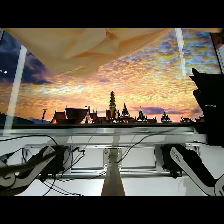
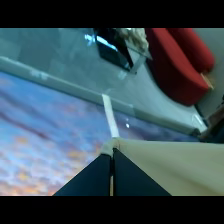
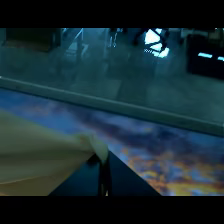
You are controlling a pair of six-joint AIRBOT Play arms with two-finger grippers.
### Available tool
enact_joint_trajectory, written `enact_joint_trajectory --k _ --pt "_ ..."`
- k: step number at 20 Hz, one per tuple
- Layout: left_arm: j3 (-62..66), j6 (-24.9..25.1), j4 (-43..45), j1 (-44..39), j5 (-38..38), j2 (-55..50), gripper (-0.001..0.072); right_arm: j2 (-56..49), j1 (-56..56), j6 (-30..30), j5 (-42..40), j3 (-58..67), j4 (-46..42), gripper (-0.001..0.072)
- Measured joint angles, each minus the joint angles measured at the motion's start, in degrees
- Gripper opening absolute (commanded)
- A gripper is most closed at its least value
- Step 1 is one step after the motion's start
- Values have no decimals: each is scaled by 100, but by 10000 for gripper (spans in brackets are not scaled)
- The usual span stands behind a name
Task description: Fold the clothes and pants, and hang the long-sleeved shirts on hangers.
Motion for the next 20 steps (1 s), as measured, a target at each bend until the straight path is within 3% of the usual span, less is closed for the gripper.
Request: enact_joint_trajectory --k 8,12,15,20 --pt "15 35 -1117 702 546 855 15 1257 -238 -7 -566 111 -81 13" --pt "17 37 -1394 920 645 1303 14 1810 -254 -7 -391 118 -81 12" --pt "13 -61 -693 955 459 1523 13 1882 -254 212 376 24 -79 12" --pt "-529 -970 1340 426 -197 1209 13 933 -254 728 1460 -905 356 13"
